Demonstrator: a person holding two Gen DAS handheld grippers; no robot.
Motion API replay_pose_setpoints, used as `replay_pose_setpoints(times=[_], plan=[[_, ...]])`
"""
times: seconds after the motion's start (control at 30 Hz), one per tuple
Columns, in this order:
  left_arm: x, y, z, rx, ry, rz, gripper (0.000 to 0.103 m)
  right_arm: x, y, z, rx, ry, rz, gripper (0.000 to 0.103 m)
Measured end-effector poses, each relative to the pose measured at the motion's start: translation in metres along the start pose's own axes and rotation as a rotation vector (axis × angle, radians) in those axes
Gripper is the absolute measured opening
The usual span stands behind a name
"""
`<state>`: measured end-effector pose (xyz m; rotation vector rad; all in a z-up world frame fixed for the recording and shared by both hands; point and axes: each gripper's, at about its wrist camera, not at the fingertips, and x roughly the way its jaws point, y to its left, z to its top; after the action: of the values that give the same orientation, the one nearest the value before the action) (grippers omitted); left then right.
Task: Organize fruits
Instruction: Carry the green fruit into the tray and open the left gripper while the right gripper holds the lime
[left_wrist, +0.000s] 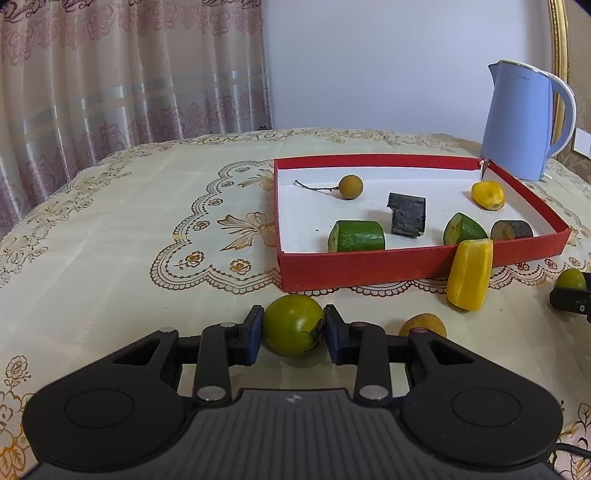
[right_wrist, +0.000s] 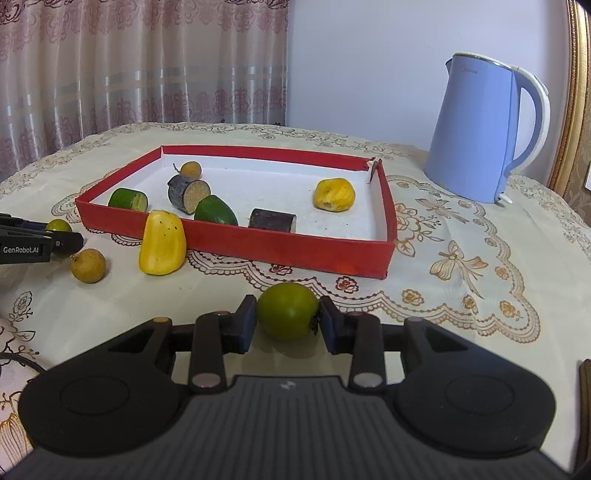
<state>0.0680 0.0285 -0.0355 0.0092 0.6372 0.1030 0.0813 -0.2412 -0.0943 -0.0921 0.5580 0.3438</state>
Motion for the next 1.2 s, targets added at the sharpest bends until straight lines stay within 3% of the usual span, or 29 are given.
replay_pose_setpoints(times=[0.63,1.2], plan=[[-0.01,0.0,0.019,0.03,-0.027,0.028,0.034,-0.001,0.0,0.0,0.003,-0.002,0.006,0.034],[-0.003,-0.026,0.056,0.11,-0.09,0.06,0.034,-0.001,-0.002,0.0,0.012,-0.005,0.018,0.034]])
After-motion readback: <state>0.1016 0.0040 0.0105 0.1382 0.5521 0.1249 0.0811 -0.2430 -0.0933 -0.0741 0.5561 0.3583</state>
